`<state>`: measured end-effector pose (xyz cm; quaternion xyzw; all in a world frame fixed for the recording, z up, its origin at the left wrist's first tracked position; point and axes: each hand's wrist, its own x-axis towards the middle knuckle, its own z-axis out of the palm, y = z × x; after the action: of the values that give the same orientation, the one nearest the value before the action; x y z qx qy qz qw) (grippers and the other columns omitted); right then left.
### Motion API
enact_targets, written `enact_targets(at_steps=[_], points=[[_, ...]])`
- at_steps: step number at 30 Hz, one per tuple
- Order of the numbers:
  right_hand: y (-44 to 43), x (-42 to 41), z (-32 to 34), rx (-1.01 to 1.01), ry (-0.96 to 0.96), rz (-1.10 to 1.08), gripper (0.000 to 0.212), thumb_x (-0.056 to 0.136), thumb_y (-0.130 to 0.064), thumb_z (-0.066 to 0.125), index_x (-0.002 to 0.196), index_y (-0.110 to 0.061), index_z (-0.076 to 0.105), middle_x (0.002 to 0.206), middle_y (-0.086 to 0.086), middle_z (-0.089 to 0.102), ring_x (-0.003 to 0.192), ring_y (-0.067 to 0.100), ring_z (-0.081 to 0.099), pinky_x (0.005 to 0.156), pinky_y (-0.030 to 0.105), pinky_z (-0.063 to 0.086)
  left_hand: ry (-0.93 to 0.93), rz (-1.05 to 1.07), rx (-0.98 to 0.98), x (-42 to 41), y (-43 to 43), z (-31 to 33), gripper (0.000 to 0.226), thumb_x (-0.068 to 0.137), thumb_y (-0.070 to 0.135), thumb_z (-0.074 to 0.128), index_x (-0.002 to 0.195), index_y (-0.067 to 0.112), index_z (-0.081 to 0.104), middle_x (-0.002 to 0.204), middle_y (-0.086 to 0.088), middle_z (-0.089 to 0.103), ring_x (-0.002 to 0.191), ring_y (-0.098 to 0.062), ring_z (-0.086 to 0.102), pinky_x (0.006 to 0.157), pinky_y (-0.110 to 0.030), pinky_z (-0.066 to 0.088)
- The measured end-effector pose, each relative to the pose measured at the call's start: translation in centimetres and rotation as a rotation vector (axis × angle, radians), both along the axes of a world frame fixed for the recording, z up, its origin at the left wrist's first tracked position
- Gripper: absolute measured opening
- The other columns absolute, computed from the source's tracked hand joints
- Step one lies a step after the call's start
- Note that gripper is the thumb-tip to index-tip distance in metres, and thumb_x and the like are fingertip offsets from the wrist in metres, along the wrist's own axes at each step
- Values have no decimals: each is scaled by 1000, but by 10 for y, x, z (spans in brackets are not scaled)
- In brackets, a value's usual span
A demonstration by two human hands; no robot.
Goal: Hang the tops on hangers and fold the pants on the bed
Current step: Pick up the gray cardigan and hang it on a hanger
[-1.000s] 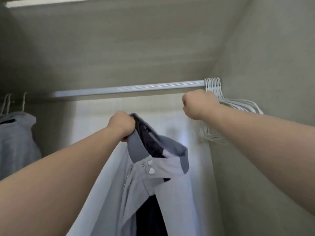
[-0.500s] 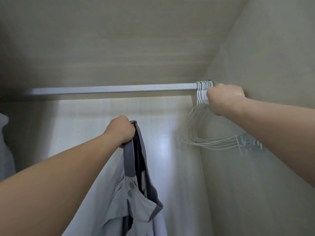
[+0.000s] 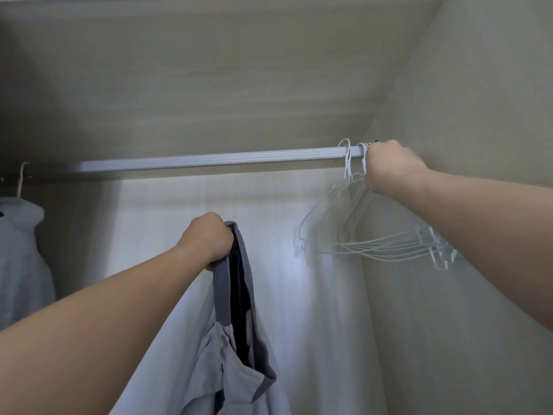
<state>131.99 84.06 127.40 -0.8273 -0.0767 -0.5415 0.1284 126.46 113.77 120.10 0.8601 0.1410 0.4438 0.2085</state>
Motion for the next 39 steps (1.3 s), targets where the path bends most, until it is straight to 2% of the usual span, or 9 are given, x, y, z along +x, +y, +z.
enact_targets(at_steps=[4, 9, 12, 17, 22, 27, 32, 34, 39], points=[[4, -7, 2, -13, -71, -3, 26, 90, -1, 50, 113, -2, 62, 111, 21, 62, 103, 43, 64, 72, 37, 42, -22, -10, 5, -5, 2, -1, 29, 93, 2, 43, 64, 6, 43, 60, -12, 48, 46, -27, 47, 34, -20, 33], [9, -20, 4, -4, -95, 34, 17, 88, 3, 50, 100, -6, 58, 77, 8, 41, 85, 40, 55, 70, 39, 41, -44, -17, -8, -12, 3, -1, 26, 96, 8, 43, 72, 4, 52, 71, -17, 57, 58, -32, 58, 56, -38, 55], [14, -30, 2, 39, -56, 133, 11, 89, 2, 50, 91, -9, 50, 76, 10, 42, 77, 36, 48, 67, 37, 41, -48, -3, -13, -15, 6, -1, 26, 97, 9, 43, 72, 4, 51, 73, -18, 58, 57, -32, 58, 52, -34, 53], [36, -36, -18, 682, 503, 956, 16, 94, -8, 30, 88, -15, 44, 67, 6, 41, 34, 12, 29, 35, 12, 20, -31, 57, 38, -25, 10, -6, 31, 100, 18, 45, 71, 7, 50, 71, -14, 56, 59, -29, 53, 51, -27, 40], [68, -36, -67, 865, 591, 1342, 17, 94, -13, 49, 79, -18, 42, 54, -1, 33, 30, 9, 21, 34, 13, 17, -17, 151, 98, -47, 12, -7, 27, 96, 18, 45, 71, 9, 52, 72, -9, 57, 62, -26, 50, 57, -29, 36], [99, -35, -87, 938, 692, 1329, 5, 95, -10, 50, 93, -14, 51, 54, -1, 32, 29, 10, 22, 35, 15, 17, -16, 208, 139, -68, 14, -10, 27, 94, 18, 45, 69, 10, 52, 71, -9, 57, 65, -29, 52, 60, -31, 37], [97, -43, -88, 873, 567, 1310, 19, 94, -8, 44, 106, -7, 58, 62, 1, 24, 43, 14, 17, 42, 20, 13, -20, 157, 22, -84, 9, -21, 24, 92, 12, 42, 72, 7, 55, 63, -13, 63, 47, -30, 62, 52, -28, 46], [93, -50, -89, 872, 521, 1319, 26, 94, -9, 45, 114, 0, 59, 60, 1, 25, 43, 14, 18, 41, 19, 14, -46, 44, -116, -91, -2, -25, 25, 91, 7, 39, 82, 3, 61, 68, -17, 68, 56, -35, 70, 62, -40, 60], [87, -71, -98, 831, 440, 1323, 29, 94, -13, 47, 116, -1, 61, 62, -1, 34, 46, 16, 24, 36, 15, 19, -97, -118, -317, -122, -45, -28, 19, 98, 4, 43, 89, 4, 60, 65, -15, 63, 59, -33, 66, 75, -56, 61]])
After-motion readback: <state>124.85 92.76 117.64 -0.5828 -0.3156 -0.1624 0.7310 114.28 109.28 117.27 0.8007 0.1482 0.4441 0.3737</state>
